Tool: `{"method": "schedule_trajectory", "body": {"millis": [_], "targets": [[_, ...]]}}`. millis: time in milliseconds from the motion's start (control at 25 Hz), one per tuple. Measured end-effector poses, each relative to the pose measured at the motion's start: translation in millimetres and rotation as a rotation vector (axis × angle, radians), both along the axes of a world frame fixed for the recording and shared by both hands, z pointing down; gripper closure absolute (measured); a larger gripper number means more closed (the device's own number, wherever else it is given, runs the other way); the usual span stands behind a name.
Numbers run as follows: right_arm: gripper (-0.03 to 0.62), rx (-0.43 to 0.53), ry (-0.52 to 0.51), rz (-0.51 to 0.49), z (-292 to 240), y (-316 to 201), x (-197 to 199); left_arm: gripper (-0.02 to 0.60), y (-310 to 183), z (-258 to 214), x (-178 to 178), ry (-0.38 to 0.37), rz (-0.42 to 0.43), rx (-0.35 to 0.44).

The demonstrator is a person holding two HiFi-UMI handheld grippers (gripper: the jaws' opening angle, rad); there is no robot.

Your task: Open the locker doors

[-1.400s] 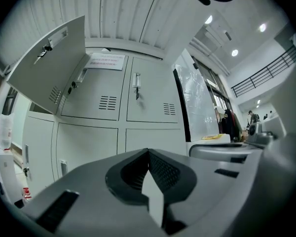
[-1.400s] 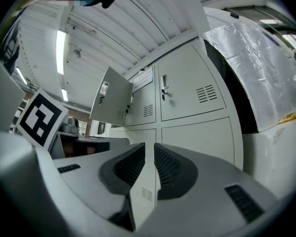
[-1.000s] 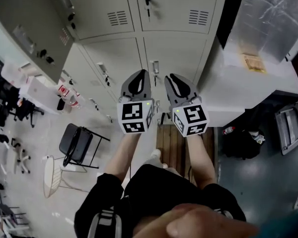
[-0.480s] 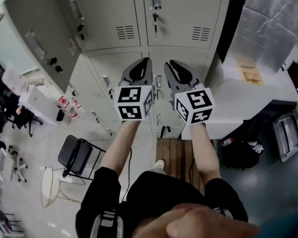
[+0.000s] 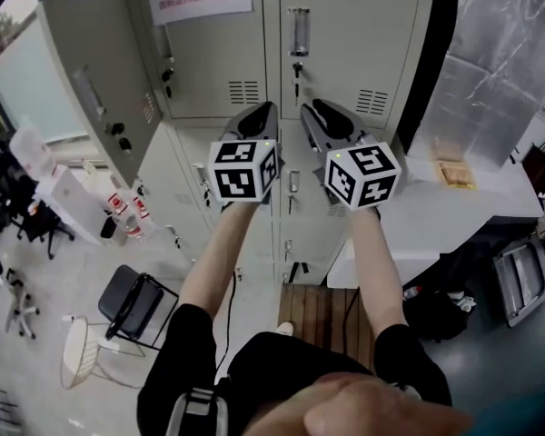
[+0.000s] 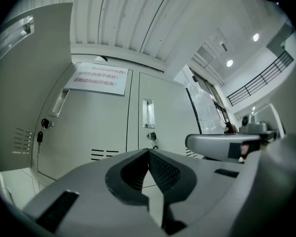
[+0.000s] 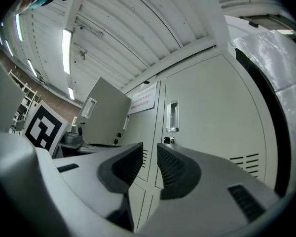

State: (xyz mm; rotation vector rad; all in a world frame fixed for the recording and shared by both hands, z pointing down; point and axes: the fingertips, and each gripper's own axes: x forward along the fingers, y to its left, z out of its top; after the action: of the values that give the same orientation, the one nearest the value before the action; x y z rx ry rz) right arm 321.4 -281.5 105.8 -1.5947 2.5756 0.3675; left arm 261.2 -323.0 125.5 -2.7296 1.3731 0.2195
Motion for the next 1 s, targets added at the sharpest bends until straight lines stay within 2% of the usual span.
{"method": "schedule_trajectory", "body": {"millis": [320, 680, 1000], "targets": [[0.482, 0.031, 0.022, -0.008, -31.9, -30.1, -3.0, 0.572, -23.6, -19.6, 3.4, -0.031, -0.022, 0.013], [0.461, 0.053, 0.038, -0.029, -64.3, -55.9, -0.8, 0.572, -48.8, -53.7, 5.3, -0.063, -0.056, 0.070], [0.448, 0.062, 0.069, -0.026, -79.2, -81.1, -9.9, 0.572, -58.4, -73.1, 1.3, -0.065, -0.064, 0.100]]}}
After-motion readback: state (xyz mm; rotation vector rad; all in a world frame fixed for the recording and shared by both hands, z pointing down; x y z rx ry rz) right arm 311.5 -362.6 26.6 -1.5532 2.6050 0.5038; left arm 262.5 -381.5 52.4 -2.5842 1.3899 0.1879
